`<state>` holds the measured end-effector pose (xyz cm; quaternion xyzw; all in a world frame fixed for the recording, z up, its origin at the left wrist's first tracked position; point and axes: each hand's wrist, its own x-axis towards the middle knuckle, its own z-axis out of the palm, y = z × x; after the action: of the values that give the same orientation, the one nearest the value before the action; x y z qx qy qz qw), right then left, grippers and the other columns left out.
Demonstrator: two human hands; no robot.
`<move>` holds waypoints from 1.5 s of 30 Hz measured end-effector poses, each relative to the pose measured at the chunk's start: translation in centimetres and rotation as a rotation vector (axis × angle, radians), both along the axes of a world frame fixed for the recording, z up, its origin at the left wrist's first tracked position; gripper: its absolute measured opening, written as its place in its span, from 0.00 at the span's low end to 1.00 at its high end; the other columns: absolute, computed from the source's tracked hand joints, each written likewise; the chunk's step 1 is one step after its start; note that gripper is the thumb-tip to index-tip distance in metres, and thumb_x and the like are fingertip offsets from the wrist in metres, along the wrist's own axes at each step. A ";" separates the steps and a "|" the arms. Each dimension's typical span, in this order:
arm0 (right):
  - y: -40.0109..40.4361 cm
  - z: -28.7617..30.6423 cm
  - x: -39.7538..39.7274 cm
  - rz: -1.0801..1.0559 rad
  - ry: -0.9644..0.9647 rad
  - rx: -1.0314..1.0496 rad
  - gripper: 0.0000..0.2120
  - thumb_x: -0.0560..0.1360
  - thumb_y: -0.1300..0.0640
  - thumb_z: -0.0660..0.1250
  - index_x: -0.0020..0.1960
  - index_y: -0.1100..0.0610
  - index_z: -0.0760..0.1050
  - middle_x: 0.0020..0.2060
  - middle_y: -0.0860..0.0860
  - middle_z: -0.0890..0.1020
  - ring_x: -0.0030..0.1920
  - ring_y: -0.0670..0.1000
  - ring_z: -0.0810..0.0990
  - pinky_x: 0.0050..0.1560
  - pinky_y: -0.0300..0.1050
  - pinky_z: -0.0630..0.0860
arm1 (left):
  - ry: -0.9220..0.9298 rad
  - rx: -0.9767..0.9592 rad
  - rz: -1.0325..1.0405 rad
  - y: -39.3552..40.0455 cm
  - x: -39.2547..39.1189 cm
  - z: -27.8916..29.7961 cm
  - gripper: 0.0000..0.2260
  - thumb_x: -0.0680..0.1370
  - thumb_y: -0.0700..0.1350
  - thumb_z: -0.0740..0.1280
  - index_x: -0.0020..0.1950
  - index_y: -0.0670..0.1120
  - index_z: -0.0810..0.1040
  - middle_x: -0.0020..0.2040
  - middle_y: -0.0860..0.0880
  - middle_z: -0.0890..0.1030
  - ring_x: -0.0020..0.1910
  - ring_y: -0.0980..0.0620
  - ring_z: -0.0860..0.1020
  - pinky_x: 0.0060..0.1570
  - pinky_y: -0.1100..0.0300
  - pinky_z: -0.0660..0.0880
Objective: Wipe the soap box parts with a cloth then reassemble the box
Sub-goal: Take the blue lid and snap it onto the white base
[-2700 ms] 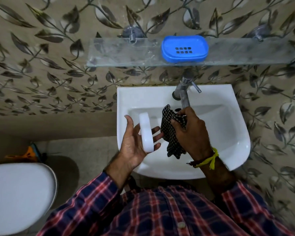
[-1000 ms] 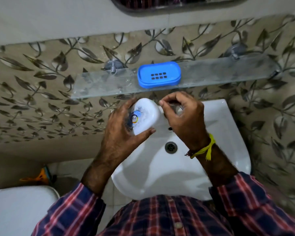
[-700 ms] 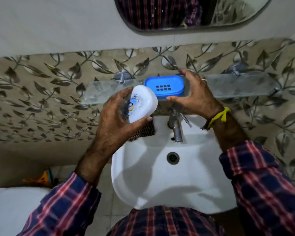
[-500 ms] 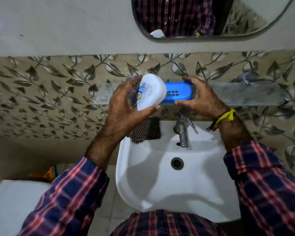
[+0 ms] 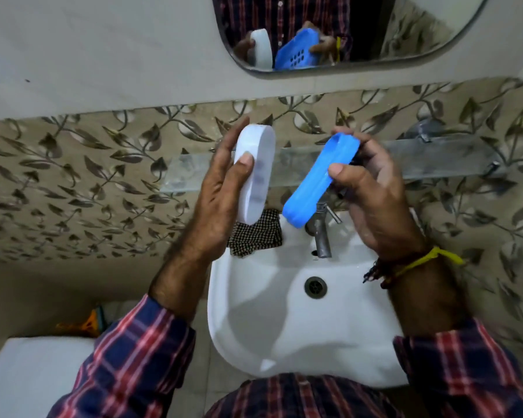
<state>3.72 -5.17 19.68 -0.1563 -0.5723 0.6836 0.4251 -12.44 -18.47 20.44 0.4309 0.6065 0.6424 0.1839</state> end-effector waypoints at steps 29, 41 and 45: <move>-7.2 -2.6 -3.7 -0.256 -0.069 -0.031 0.27 0.76 0.51 0.66 0.74 0.56 0.70 0.67 0.53 0.78 0.65 0.49 0.79 0.61 0.46 0.78 | -0.062 -0.209 -0.081 -1.2 4.3 -1.2 0.24 0.81 0.59 0.54 0.77 0.65 0.58 0.75 0.54 0.67 0.70 0.46 0.73 0.63 0.36 0.75; -8.1 -2.8 -4.5 -0.208 -0.040 -0.137 0.27 0.76 0.52 0.62 0.74 0.54 0.70 0.68 0.54 0.78 0.64 0.53 0.80 0.60 0.49 0.80 | -0.074 -0.208 -0.027 -0.5 5.3 -2.0 0.27 0.80 0.58 0.52 0.80 0.58 0.56 0.76 0.48 0.67 0.70 0.46 0.72 0.63 0.38 0.75; -8.5 -2.7 -4.5 -0.179 -0.014 -0.159 0.26 0.75 0.53 0.59 0.72 0.52 0.71 0.65 0.53 0.79 0.60 0.50 0.82 0.55 0.45 0.82 | -0.125 -0.177 -0.002 -0.5 5.8 -2.2 0.26 0.80 0.57 0.53 0.79 0.57 0.58 0.75 0.46 0.67 0.69 0.43 0.73 0.63 0.37 0.74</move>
<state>-0.77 -13.65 17.00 -0.2448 -0.5031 0.6850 0.4666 -6.66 -18.98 18.26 0.3724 0.6479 0.6117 0.2594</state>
